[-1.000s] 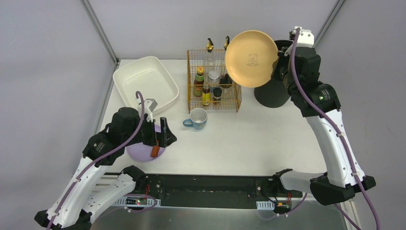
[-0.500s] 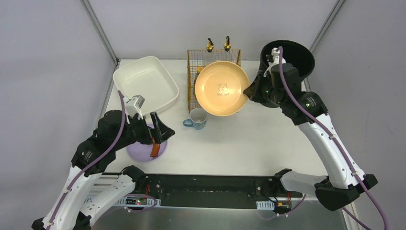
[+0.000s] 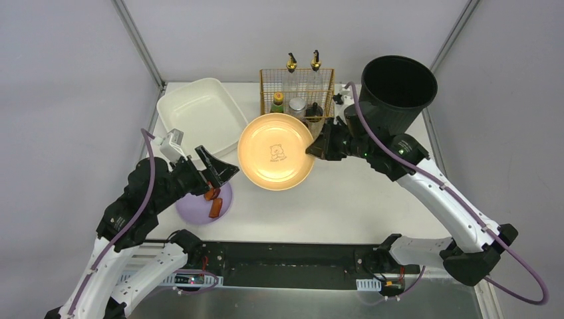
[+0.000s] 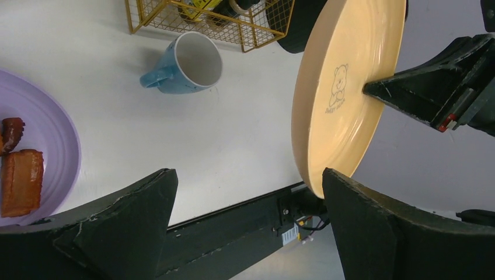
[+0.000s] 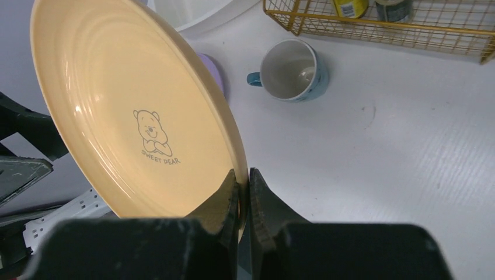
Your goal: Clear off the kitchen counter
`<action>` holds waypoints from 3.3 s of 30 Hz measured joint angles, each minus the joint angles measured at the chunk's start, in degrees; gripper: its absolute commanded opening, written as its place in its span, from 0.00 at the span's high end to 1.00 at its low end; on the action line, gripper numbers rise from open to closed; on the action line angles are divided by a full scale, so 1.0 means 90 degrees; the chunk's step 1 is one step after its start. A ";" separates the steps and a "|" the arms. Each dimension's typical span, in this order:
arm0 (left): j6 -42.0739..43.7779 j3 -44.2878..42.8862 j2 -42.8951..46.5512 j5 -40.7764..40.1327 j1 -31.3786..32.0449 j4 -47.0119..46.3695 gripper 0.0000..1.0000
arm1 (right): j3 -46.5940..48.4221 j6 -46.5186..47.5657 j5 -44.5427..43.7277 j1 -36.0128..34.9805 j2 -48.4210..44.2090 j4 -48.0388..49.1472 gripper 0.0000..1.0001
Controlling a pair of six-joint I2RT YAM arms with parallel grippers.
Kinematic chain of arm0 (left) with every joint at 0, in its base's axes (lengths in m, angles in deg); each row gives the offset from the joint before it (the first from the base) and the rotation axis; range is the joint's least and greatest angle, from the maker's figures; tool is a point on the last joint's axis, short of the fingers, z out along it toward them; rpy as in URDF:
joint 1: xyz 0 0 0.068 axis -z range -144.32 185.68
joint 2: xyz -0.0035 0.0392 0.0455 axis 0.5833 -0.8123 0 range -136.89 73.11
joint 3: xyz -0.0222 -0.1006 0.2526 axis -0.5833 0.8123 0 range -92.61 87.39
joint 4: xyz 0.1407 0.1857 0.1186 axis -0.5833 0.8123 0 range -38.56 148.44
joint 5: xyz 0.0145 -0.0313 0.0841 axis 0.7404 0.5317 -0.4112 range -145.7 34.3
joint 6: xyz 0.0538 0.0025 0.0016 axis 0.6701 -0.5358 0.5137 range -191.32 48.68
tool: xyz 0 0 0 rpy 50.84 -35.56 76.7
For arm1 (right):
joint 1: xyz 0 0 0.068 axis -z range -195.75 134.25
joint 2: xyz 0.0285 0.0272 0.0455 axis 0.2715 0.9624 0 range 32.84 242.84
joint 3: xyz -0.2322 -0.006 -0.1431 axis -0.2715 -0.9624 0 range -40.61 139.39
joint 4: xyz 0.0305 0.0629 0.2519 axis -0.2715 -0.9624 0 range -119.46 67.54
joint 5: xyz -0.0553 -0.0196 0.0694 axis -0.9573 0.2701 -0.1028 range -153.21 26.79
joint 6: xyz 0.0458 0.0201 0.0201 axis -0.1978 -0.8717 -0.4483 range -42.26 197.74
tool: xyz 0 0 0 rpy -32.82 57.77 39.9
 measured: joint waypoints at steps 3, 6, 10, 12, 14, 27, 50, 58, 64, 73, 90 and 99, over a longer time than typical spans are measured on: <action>-0.0231 0.0117 0.0000 -0.0073 0.0000 -0.0114 0.00 | -0.0017 -0.0097 0.0136 -0.0141 0.0097 0.0146 1.00; -0.0413 0.0245 0.0000 -0.0134 0.0000 -0.0231 0.00 | -0.0022 -0.0155 0.0228 -0.0255 0.0238 0.0245 1.00; -0.0593 0.0376 0.0000 -0.0143 0.0000 -0.0379 0.08 | -0.0022 -0.0216 0.0338 -0.0401 0.0517 0.0372 1.00; -0.0631 0.0398 0.0000 -0.0148 0.0000 -0.0425 0.14 | -0.0022 -0.0233 0.0386 -0.0459 0.0653 0.0427 1.00; -0.0656 0.0403 0.0000 -0.0153 0.0000 -0.0464 0.17 | -0.0022 -0.0255 0.0444 -0.0503 0.0736 0.0474 1.00; -0.0559 0.0415 -0.0197 -0.0158 0.0000 -0.0612 0.72 | -0.0022 -0.0323 0.0566 -0.0678 0.0913 0.0670 1.00; -0.0301 0.0415 -0.0481 -0.0658 0.0000 -0.0510 1.00 | 0.0078 -0.0090 -0.0636 -0.0680 0.0306 0.0437 0.38; -0.0024 0.0240 -0.0894 -0.1064 -0.0058 -0.0515 1.00 | -0.0559 0.0068 -0.1392 -0.0597 -0.0877 0.0248 0.36; 0.0131 0.0087 -0.1409 -0.0690 -0.1265 -0.0787 1.00 | -0.1122 0.0092 -0.1579 -0.0585 -0.1175 0.0095 0.36; 0.0022 0.0087 -0.2312 0.0437 -0.3240 -0.1571 1.00 | -0.1426 0.0124 -0.1559 -0.0585 -0.1251 0.0010 0.36; -0.1326 -0.0087 -0.4913 0.0515 -0.4668 -0.3179 1.00 | -0.1994 0.0138 -0.1341 -0.0573 -0.1962 0.0007 0.35; -0.1761 -0.0563 -0.6084 -0.0148 -0.4804 -0.3706 1.00 | -0.2280 0.0119 -0.1149 -0.0573 -0.2256 -0.0012 0.35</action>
